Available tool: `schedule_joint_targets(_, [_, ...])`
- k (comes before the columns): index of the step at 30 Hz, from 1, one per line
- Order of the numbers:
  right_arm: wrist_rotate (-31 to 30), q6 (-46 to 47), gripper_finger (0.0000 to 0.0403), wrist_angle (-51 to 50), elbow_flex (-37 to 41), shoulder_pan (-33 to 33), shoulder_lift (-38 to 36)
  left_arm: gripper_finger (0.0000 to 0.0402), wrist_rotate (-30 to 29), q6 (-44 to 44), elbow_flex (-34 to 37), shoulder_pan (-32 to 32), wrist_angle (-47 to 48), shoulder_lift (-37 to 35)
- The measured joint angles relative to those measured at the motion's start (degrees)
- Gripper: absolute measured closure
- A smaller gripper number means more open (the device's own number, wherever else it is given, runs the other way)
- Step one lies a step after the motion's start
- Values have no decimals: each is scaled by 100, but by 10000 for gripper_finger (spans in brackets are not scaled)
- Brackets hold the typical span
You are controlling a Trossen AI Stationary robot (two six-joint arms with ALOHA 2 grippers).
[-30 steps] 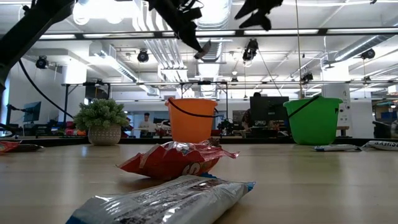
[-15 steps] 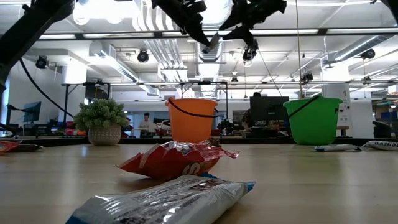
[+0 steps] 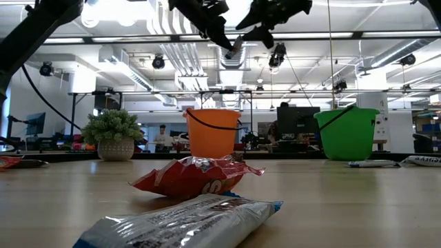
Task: Organize candy in baskets
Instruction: Put the white chocolate bar into the orange bucket
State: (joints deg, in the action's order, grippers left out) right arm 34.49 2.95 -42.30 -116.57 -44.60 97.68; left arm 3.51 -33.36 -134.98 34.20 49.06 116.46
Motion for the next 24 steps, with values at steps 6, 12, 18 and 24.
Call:
schedule_joint_targets(6, [-316, 32, 211, 58, 0, -2, 71, 402, -20, 2, 0, 2, 2, 0])
schedule_joint_targets(12, [-651, 47, 211, -31, 0, -4, 79, 401, 3, 4, 0, -13, 3, -12])
schedule_joint_targets(18, [-940, -71, 211, -64, 47, -2, 79, 401, -1, -22, 0, -23, -15, -103])
schedule_joint_targets(24, [-916, -139, 211, 92, 72, -2, 81, 401, 2, -27, 0, -27, -122, -122])
